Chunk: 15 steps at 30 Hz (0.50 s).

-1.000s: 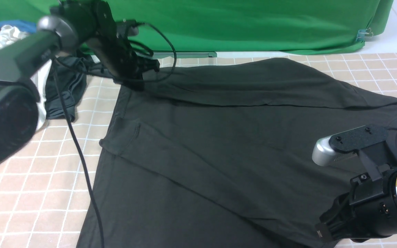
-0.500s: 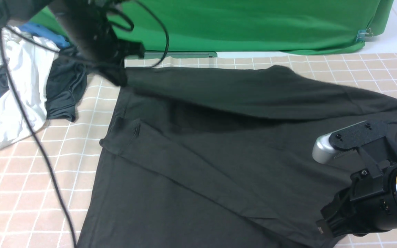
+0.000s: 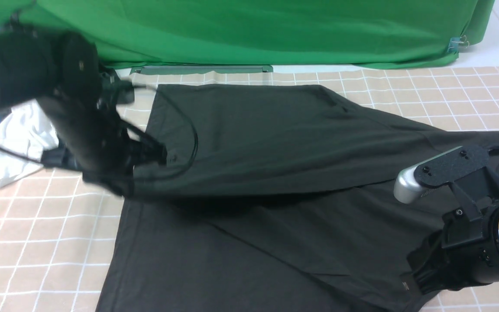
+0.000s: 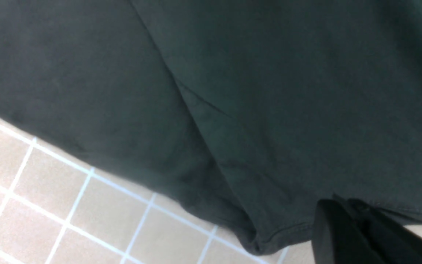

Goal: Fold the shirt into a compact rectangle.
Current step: 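Fold the left side of the dark shirt inward over its body with the left gripper, then grasp the near edge of the shirt at its hem and shoulder corners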

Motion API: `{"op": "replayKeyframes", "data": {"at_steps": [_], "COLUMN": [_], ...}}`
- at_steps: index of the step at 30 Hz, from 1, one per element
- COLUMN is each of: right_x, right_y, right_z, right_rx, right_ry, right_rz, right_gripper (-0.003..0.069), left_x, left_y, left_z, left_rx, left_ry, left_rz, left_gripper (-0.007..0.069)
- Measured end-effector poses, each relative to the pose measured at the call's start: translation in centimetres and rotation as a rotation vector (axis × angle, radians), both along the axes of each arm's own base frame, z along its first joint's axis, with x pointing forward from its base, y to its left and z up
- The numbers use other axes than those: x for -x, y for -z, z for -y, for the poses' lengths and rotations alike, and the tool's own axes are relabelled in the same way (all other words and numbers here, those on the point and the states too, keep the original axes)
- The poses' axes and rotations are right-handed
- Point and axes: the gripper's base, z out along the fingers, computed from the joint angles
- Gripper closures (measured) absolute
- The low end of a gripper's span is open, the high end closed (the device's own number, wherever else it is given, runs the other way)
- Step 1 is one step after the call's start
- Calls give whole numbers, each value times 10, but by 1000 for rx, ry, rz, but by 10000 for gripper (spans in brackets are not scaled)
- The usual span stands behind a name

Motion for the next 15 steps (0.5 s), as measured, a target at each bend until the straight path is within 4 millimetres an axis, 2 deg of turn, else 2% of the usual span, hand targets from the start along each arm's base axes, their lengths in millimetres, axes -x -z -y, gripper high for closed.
{"op": "replayKeyframes", "data": {"at_steps": [4,6,12,15], "right_x": [-1,-1,-1,-3], "right_y": [0,-1,-2,-11], "right_z": [0,-1,1,5], "right_rx": [-6,-7,23,86], "right_ry": [0,0,-10,-8], "right_rz": [9,11,12,10], "right_gripper": [600,597,588,588], "left_x": [8,9,18,34], "left_y": [12,13,14,14], "left_z": [1,1,0,1], "left_rx": [33,35,18,-4], "left_ry": [-19,-21,14,47], "left_rz": [-32,-40,-124,-199], "left_gripper": [562,510,274,224]}}
